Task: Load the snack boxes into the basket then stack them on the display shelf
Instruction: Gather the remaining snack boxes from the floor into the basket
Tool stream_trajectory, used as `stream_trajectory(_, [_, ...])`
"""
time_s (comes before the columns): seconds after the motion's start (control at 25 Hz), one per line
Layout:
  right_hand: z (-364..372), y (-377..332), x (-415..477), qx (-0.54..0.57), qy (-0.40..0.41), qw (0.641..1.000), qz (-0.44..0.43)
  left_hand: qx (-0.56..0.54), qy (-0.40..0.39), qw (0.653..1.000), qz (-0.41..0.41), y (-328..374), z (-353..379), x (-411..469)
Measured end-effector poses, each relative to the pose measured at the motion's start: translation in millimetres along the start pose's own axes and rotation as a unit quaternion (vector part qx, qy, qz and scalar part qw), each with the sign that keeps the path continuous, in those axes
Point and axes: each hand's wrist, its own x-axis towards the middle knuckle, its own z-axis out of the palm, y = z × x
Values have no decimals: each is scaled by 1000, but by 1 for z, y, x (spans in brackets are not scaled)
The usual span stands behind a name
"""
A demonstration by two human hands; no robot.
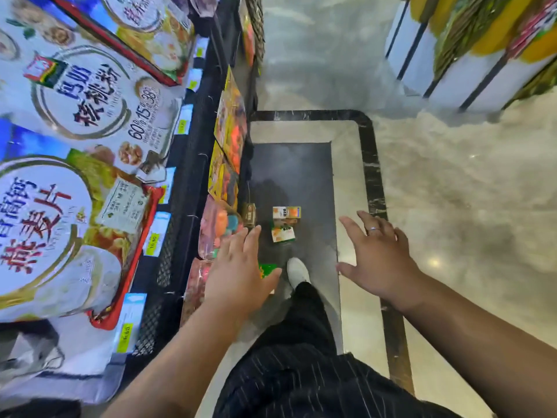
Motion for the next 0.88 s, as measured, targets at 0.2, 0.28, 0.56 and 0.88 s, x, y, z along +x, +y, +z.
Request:
stream_trajectory(0.2, [-18, 6, 134, -14, -48, 998, -28, -30, -23, 998, -48, -1, 2, 125])
stream_trajectory(0.28, [-17, 3, 189, -5, -67, 997, -37, -35, -34, 996, -69, -5, 5, 178])
stream_trajectory(0.56, [60, -1, 362, 9, -127, 990, -51, -61, -91, 986, -129, -30, 91, 340])
stream_trajectory(0.88, [265, 16, 524, -5, -161, 984, -79, -105, -72, 963, -236, -90, 281, 434])
